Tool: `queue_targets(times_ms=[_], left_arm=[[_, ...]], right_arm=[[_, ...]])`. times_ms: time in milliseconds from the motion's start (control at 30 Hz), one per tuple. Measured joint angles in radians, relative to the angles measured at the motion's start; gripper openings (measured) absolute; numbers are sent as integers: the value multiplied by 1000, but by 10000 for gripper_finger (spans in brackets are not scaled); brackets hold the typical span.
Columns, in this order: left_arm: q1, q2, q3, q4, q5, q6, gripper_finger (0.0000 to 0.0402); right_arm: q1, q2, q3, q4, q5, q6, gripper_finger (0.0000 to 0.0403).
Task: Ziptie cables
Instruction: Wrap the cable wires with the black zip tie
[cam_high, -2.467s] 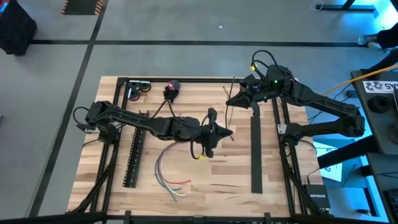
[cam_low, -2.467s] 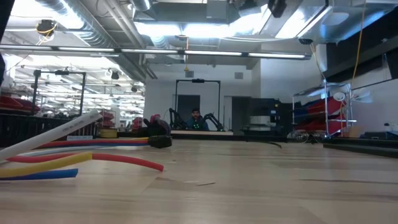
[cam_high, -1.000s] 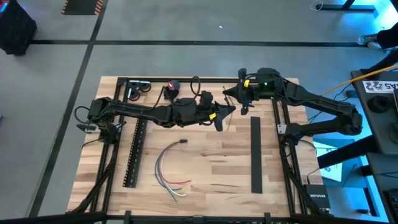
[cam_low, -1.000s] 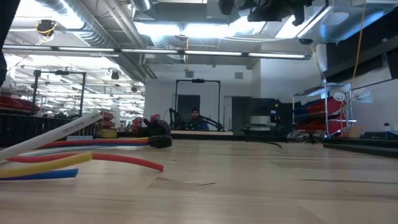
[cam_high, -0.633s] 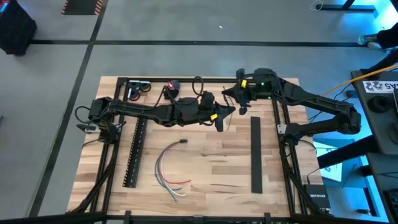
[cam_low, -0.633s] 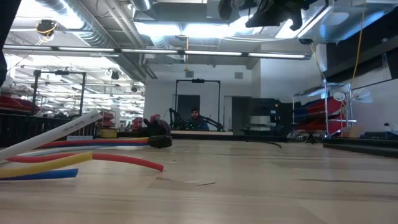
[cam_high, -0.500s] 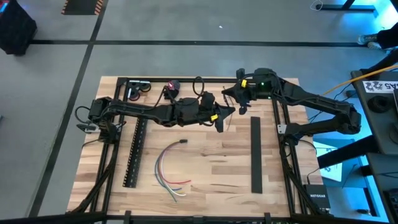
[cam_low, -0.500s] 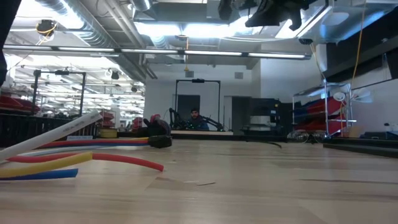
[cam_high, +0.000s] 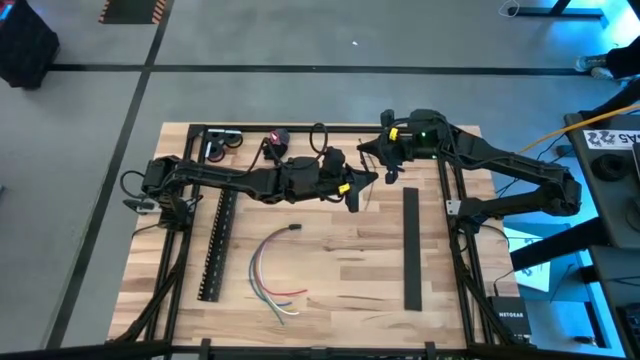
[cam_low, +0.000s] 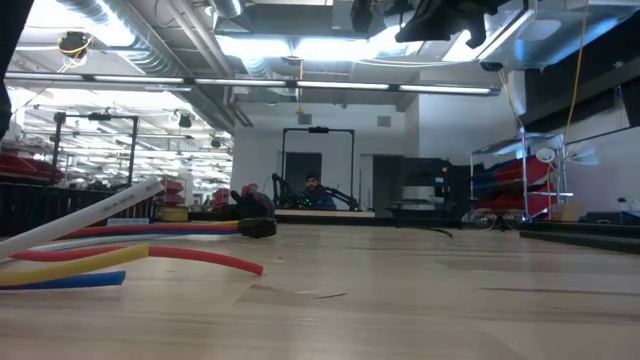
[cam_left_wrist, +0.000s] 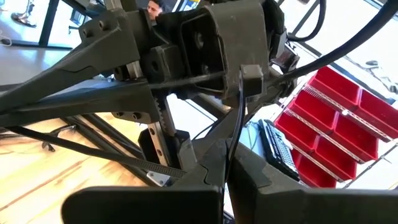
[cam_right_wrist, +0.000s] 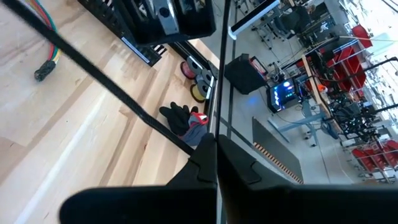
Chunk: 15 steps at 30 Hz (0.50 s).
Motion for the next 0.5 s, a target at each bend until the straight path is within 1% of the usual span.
queue_targets(times_ms=[500], left_arm=[[17,-2,0,-19,6,-44,0]], right_arm=[[0,-6,0,7,1,-8,0]])
